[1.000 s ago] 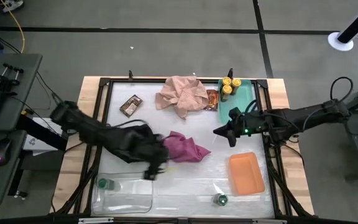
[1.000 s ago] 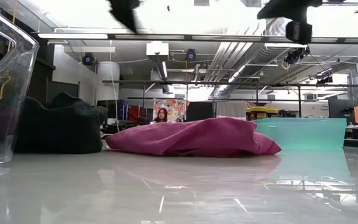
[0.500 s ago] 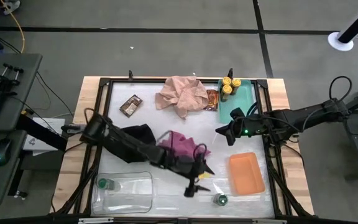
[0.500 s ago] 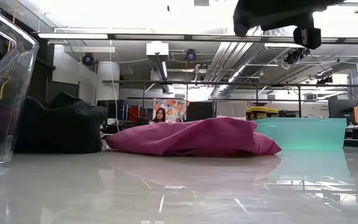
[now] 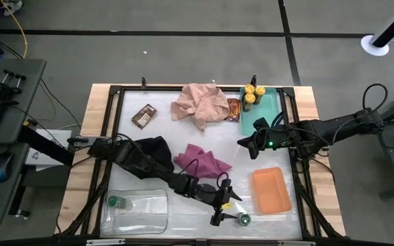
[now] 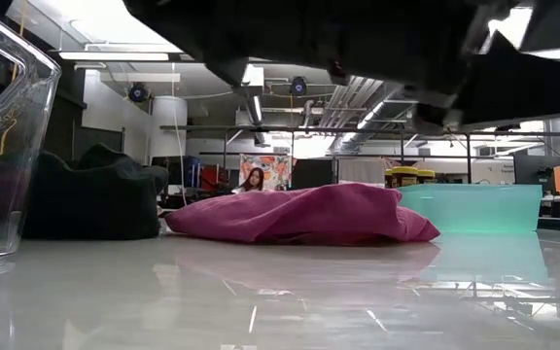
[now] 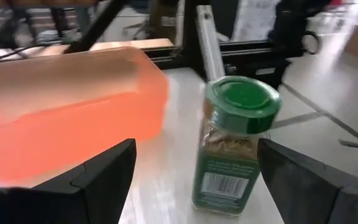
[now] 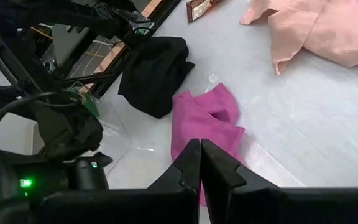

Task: Sort spices by type
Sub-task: Put the green seasoning bottle into the transparent bin

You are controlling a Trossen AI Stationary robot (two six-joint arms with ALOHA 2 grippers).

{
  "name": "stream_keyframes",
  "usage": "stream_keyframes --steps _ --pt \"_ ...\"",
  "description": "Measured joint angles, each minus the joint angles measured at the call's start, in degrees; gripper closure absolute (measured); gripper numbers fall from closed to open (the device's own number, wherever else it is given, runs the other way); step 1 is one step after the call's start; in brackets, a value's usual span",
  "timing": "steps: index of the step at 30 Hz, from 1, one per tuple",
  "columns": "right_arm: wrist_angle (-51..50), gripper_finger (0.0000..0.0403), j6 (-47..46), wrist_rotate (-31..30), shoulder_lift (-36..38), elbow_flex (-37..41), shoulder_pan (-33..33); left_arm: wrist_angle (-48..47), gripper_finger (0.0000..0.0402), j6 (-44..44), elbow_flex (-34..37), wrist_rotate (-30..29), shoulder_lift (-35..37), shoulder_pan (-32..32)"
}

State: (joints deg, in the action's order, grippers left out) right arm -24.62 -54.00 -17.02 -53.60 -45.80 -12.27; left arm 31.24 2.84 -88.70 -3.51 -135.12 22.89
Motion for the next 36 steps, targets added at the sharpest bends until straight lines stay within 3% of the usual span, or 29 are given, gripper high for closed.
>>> stream_keyframes --steps 6,16,22,36 --pt "-0.4 0.0402 0.0 0.0 0.0 0.0 0.0 0.0 0.0083 -4.9 -4.7 8.8 -4.2 -0.2" --pt "-0.9 0.0402 0.0 0.0 0.0 0.0 0.0 1.1 0.0083 -8.3 -7.5 7.9 -6.0 -0.7" --pt "-0.9 0.0402 -0.1 0.0 0.0 0.0 0.0 -1.1 0.0083 -10.7 -7.5 12.0 -6.0 -1.7" --pt "-0.9 0.0402 -0.9 0.0 0.0 0.0 0.0 0.9 0.0087 -10.9 -7.5 15.0 -6.0 -1.7"
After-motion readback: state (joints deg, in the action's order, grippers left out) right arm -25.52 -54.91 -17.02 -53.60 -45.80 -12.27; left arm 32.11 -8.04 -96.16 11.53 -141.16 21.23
